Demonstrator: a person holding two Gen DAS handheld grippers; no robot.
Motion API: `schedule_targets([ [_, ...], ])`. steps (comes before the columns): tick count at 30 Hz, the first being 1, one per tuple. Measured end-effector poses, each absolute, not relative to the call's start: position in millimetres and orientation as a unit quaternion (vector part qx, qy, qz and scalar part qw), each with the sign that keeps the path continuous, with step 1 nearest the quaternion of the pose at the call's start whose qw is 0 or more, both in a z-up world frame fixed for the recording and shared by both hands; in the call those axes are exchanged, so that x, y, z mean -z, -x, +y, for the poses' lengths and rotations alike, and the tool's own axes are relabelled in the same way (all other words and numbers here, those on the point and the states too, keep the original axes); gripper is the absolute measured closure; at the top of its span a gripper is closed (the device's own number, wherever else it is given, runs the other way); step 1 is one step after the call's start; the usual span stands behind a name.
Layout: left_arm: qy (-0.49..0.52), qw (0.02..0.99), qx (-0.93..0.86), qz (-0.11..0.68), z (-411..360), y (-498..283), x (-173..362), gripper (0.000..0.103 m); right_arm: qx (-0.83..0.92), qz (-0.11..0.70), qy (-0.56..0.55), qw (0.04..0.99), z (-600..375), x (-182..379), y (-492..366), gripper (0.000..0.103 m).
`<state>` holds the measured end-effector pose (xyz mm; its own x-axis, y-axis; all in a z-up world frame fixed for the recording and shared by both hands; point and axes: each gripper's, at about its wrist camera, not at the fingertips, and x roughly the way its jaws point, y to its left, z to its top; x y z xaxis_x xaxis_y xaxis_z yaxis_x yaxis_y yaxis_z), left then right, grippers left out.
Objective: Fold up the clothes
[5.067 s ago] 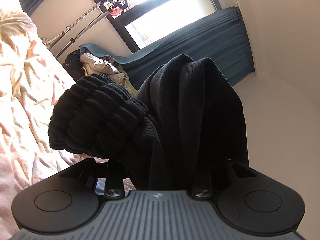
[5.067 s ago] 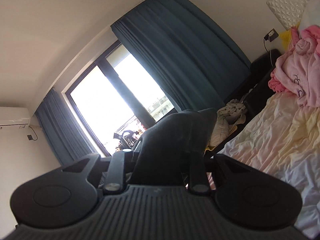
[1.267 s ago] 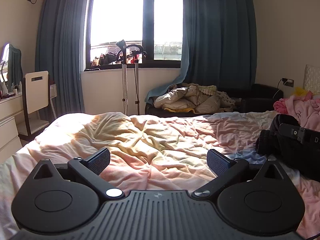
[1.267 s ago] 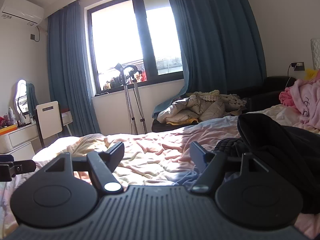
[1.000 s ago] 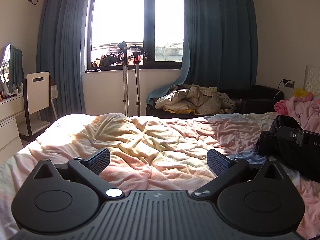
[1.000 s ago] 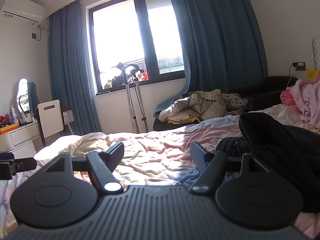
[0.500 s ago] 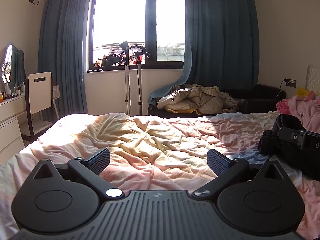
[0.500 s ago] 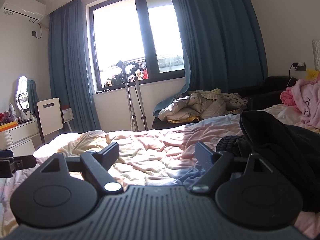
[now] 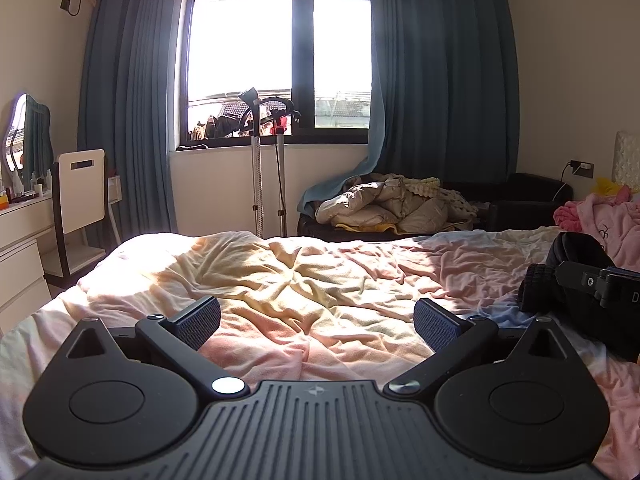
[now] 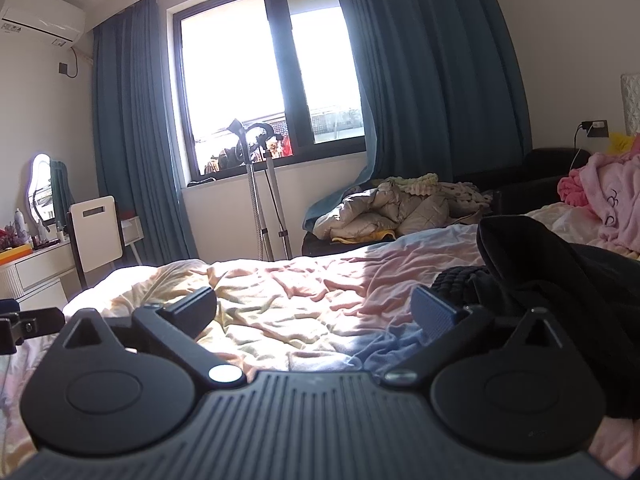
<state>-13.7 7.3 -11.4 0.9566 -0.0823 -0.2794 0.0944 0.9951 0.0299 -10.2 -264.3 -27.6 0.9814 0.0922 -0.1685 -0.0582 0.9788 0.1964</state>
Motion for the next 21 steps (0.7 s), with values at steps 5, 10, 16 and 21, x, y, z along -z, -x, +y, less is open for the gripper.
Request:
schedule_targets([
  [5,-0.022,0.989,0.044,0.142,6.9,13.7,12.5,0.0,-0.037,0.09,-0.092,0.991,-262.9,28.3,10.3,0.0],
  [10,-0.02,0.989,0.044,0.142,6.6,14.0,12.4,0.0,-0.036,0.089,-0.084,0.992,-260.1,28.1,11.1,0.0],
  [16,-0.018,0.989,0.04,0.145,7.6,12.0,12.9,0.0,-0.036,0.091,-0.076,0.992,-258.0,29.5,9.7,0.0],
  [21,-0.018,0.989,0.035,0.142,8.7,13.3,11.7,0.0,-0.037,0.093,-0.074,0.992,-257.0,30.9,8.0,0.0],
])
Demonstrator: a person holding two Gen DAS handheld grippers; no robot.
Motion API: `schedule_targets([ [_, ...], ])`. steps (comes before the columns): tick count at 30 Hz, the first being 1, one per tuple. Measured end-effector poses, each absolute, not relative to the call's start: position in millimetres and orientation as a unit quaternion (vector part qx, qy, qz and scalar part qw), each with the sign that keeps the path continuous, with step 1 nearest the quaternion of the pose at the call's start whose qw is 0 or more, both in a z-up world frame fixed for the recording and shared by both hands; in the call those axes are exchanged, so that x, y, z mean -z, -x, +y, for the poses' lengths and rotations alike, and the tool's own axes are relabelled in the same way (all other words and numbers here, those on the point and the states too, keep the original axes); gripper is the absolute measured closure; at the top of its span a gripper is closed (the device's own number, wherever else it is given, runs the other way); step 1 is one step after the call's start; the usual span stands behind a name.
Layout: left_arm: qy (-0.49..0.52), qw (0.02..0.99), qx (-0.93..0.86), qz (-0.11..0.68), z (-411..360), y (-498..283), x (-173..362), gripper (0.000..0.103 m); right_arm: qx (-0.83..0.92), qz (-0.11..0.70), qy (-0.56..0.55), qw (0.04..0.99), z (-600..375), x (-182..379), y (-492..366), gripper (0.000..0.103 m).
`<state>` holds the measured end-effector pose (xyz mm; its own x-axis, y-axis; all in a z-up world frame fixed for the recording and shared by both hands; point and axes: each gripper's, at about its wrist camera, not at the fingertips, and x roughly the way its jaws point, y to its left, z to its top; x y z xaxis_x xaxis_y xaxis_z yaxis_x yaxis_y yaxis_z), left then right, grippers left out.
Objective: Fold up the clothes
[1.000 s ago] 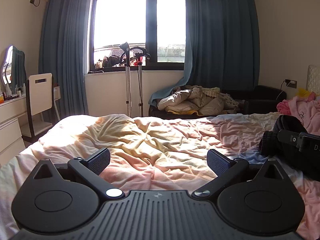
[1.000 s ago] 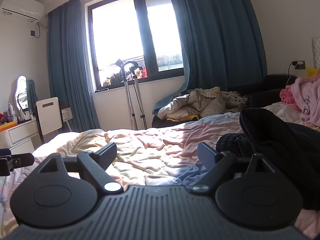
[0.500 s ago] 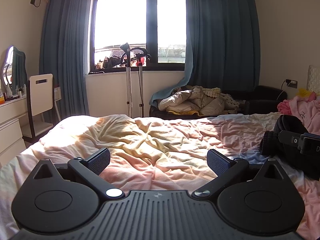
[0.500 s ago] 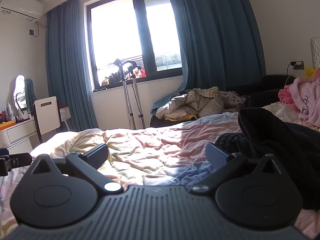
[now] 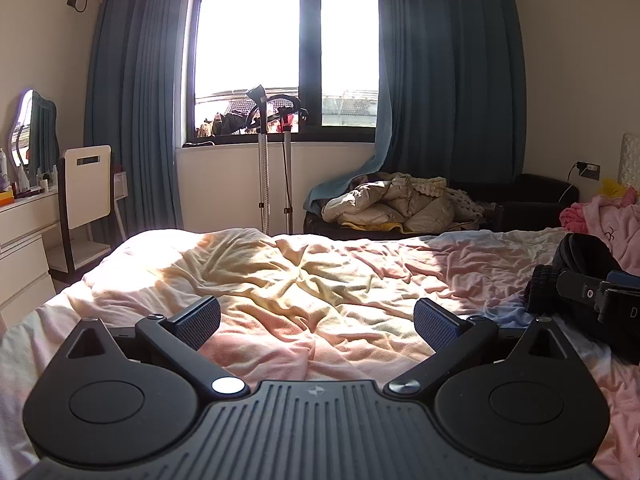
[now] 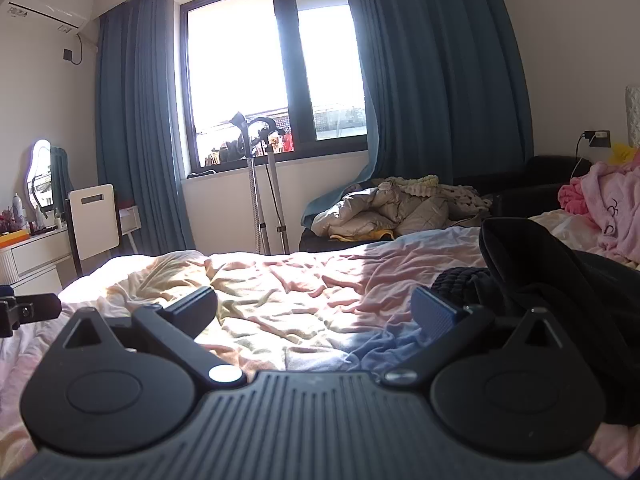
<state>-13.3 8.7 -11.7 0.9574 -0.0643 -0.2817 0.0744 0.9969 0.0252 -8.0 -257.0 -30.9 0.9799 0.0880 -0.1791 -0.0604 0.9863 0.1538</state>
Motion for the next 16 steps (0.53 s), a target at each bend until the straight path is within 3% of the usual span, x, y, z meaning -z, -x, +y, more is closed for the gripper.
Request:
schedule_targets([
  [16,-0.019,0.989,0.035,0.139,8.7,14.7,11.0,0.0,-0.042,0.103,-0.059,0.992,-251.3,35.0,4.6,0.0],
])
